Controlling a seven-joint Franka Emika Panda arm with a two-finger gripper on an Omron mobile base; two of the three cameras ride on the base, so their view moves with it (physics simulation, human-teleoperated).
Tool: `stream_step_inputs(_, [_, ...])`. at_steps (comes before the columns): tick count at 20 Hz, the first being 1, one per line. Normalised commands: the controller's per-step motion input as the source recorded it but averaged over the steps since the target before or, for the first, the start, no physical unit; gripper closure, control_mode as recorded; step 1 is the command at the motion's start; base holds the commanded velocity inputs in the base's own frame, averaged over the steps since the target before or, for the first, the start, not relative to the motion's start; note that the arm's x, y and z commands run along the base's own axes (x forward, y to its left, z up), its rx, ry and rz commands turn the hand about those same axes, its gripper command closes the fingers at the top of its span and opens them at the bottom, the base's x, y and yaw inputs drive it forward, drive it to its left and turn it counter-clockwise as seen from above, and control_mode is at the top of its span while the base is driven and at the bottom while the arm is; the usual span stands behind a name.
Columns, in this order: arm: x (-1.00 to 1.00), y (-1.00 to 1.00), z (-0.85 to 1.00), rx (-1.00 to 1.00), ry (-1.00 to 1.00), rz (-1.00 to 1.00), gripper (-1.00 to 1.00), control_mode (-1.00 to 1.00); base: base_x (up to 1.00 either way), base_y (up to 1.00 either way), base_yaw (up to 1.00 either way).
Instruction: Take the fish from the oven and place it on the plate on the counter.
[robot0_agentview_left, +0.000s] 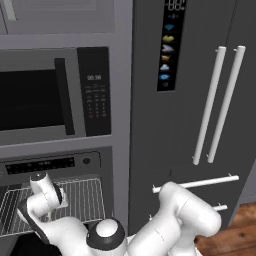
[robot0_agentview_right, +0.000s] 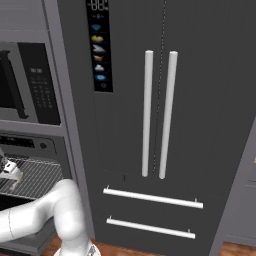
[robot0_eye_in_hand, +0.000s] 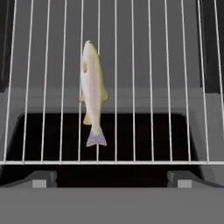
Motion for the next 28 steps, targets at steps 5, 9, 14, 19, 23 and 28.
stream_step_inputs(5, [0.13,0.23,-0.34,-0.19,-0.01,0.0,-1.0,-1.0,0.0,0.0,0.0])
stream_step_inputs(9, [0.23,0.01,-0.29,-0.09,0.0,0.0,-1.0,-1.0,0.0,0.0,0.0])
stream_step_inputs(14, [0.4,0.0,-0.21,-0.03,-0.01,0.0,-1.0,-1.0,0.0,0.0,0.0])
stream_step_inputs(19, [0.29,0.0,-0.29,-0.02,-0.07,0.0,-1.0,-1.0,0.0,0.0,0.0])
stream_step_inputs(23, [0.15,0.03,-0.47,0.0,-0.05,0.0,-1.0,-1.0,0.0,0.0,0.0])
stream_step_inputs(28, [0.0,0.01,-0.65,0.0,-0.06,0.0,-1.0,-1.0,0.0,0.0,0.0])
